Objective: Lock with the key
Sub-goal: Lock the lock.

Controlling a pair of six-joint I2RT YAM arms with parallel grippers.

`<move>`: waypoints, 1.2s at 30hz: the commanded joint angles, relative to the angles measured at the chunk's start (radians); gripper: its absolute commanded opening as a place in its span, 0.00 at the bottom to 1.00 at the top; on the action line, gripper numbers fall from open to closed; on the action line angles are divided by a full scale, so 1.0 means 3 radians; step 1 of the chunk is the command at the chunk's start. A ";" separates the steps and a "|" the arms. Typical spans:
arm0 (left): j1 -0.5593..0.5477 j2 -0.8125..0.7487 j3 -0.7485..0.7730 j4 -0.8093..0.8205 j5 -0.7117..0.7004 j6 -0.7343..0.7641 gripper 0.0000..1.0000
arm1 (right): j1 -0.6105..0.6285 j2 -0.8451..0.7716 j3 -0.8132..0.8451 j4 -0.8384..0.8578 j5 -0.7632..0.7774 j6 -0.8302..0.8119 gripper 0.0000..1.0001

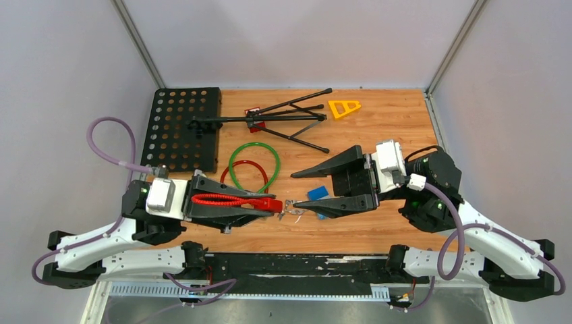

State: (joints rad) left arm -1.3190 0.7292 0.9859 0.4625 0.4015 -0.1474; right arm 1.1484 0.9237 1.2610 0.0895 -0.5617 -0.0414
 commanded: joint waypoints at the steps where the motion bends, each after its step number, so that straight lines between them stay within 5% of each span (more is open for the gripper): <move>1: -0.0001 0.0020 -0.0005 0.0115 -0.0209 0.0135 0.00 | -0.0004 0.0042 0.0022 0.0187 -0.0181 -0.0054 0.50; 25: -0.0001 0.0048 -0.0019 0.0158 -0.0283 0.0203 0.00 | 0.0032 0.0156 -0.0118 0.0076 0.0120 -0.0155 0.44; 36: -0.0001 0.0009 -0.0035 0.0157 -0.0292 0.0224 0.00 | 0.0027 0.0233 -0.0117 -0.0008 0.0140 -0.0148 0.14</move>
State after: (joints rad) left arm -1.3125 0.7429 0.9668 0.4526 0.2813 -0.0795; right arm 1.1641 0.9794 1.2304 0.1131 -0.5674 -0.0727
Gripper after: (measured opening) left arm 0.241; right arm 0.194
